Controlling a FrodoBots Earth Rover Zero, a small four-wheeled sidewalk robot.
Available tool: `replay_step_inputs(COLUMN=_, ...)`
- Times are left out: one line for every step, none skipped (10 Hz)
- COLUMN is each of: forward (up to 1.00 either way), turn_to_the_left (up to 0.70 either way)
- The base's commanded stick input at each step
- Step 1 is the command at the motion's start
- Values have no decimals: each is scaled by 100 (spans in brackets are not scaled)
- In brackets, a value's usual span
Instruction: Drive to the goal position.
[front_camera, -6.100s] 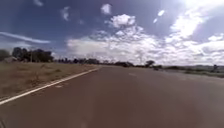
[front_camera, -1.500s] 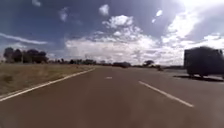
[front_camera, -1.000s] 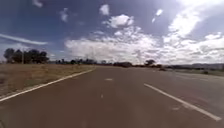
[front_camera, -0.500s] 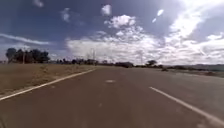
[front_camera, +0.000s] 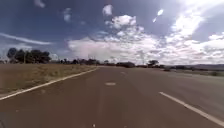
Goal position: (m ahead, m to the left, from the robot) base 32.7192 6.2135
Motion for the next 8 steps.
replay_step_inputs(forward=100, turn_to_the_left=0)
replay_step_inputs(forward=100, turn_to_the_left=0)
replay_step_inputs(forward=100, turn_to_the_left=0)
replay_step_inputs(forward=100, turn_to_the_left=0)
replay_step_inputs(forward=100, turn_to_the_left=0)
replay_step_inputs(forward=100, turn_to_the_left=0)
replay_step_inputs(forward=100, turn_to_the_left=0)
replay_step_inputs(forward=100, turn_to_the_left=0)
